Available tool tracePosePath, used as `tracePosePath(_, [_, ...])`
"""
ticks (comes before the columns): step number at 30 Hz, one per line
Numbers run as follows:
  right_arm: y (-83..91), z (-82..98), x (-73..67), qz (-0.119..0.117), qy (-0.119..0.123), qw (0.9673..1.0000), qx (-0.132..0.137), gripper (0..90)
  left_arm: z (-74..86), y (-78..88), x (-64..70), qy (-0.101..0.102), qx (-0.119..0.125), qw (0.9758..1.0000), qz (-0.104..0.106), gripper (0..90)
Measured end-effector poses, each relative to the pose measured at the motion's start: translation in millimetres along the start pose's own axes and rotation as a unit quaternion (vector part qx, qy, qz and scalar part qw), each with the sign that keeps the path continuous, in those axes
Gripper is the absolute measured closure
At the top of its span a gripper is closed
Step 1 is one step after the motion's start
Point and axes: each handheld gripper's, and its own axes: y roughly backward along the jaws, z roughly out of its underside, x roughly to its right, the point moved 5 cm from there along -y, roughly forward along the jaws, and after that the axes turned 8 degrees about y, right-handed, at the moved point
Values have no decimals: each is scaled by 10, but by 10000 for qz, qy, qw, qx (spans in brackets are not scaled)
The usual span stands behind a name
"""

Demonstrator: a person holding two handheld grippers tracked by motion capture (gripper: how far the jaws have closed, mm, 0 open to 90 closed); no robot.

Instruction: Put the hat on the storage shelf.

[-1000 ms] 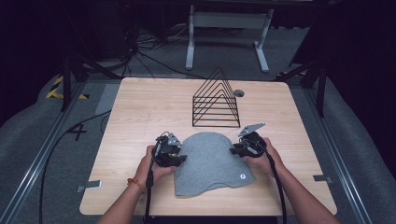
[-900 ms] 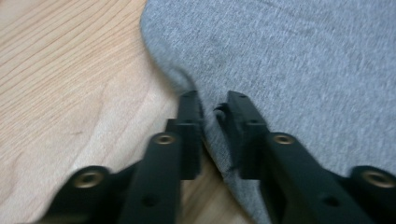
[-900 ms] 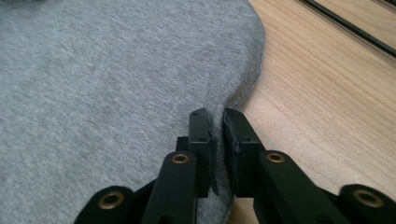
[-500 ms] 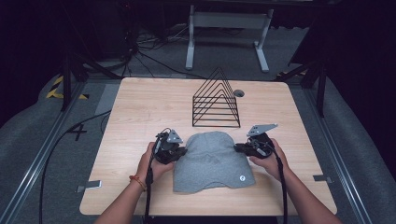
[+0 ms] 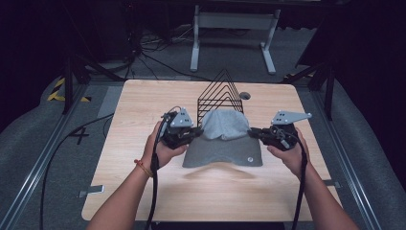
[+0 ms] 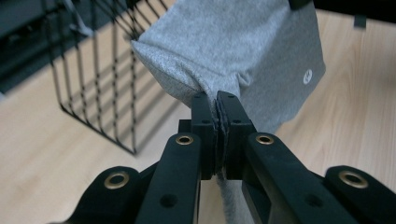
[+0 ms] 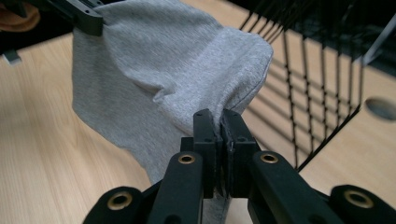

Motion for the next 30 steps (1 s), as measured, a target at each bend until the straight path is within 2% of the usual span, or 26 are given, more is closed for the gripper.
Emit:
tracePosePath(6, [341, -444, 186, 339, 78, 9983, 461, 861, -598, 261, -59, -207, 495, 9985, -92, 867])
tracePosePath(9, [477, -640, 320, 531, 82, 9961, 695, 861, -832, 320, -95, -320, 580, 9975, -233, 867])
tracePosePath(12, [545, -830, 463, 736, 175, 9943, 754, 861, -1052, 309, -156, -488, 533, 9967, -363, 867])
tracePosePath(14, [542, -942, 558, 871, 226, 9936, 676, 861, -1142, 276, -207, -548, 498, 9962, -449, 867])
tracePosePath(17, [526, -1058, 669, 996, 251, 9923, 697, 861, -1278, 204, -327, -564, 444, 9955, -611, 867])
tracePosePath(19, [505, -1136, 751, 1082, 234, 9912, 724, 861, -1354, 181, -410, -417, 512, 9962, -570, 867])
tracePosePath(23, [478, -1255, 865, 1153, 208, 9899, 803, 861, -1476, 156, -546, -322, 617, 9954, -660, 867])
tracePosePath(30, [377, -1411, 1054, 1307, 152, 9878, 830, 860, -1645, 142, -785, -203, 773, 9928, -890, 867])
